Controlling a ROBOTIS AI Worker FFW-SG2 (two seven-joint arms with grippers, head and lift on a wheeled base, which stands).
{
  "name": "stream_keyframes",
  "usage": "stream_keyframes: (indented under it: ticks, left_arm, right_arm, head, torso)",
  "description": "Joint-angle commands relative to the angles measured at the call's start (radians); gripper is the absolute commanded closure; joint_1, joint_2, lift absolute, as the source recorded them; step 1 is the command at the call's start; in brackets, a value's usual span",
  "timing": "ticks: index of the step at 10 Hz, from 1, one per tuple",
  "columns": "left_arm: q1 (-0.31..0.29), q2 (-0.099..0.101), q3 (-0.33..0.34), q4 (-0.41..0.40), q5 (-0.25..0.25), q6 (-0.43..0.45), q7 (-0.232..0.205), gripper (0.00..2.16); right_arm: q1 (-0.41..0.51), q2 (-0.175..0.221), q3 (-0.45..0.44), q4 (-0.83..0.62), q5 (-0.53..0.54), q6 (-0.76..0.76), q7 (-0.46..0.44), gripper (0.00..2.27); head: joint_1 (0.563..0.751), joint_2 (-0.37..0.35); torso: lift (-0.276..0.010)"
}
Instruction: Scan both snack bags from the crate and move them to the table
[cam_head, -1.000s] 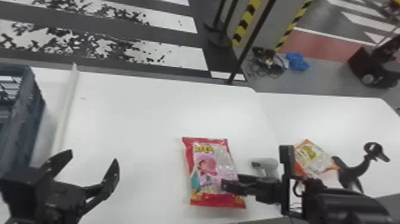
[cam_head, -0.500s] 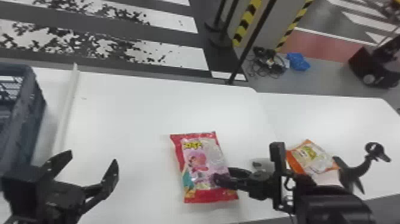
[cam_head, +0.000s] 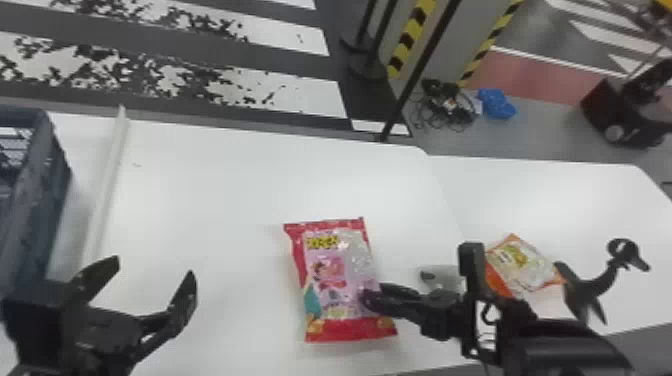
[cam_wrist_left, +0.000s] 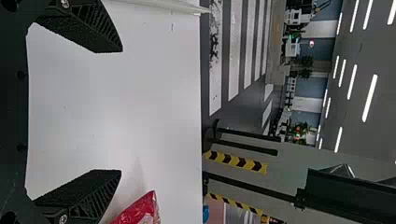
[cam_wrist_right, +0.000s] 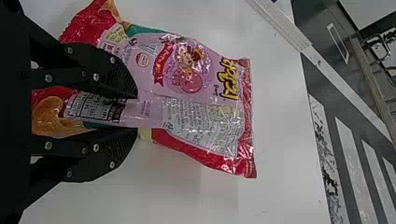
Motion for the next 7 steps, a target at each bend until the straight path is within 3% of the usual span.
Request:
stream_keyframes:
  ticks: [1, 6, 7]
  left_arm:
    - [0.003, 0.0, 0.0, 0.001, -0.001, -0.003, 0.001, 0.07]
    - [0.011, 0.0, -0.003, -0.002, -0.001, -0.009, 0.003, 0.07]
    - [0.011, 0.0, -0.005, -0.002, -0.001, -0.009, 0.003, 0.07]
  right_arm:
    - [0.023, 0.001, -0.032, -0.062, -0.056, 0.067, 0.003, 2.25]
    - [0.031, 0.007, -0.11, -0.074, -0.173, 0.233, 0.003, 2.24]
    - [0.031, 0.01, -0.156, -0.056, -0.257, 0.279, 0.003, 2.24]
  head:
    - [0.695, -0.35]
    - [0.695, -0.35]
    - [0.695, -0.35]
  torso:
    - [-0.087]
    - [-0.087]
    - [-0.087]
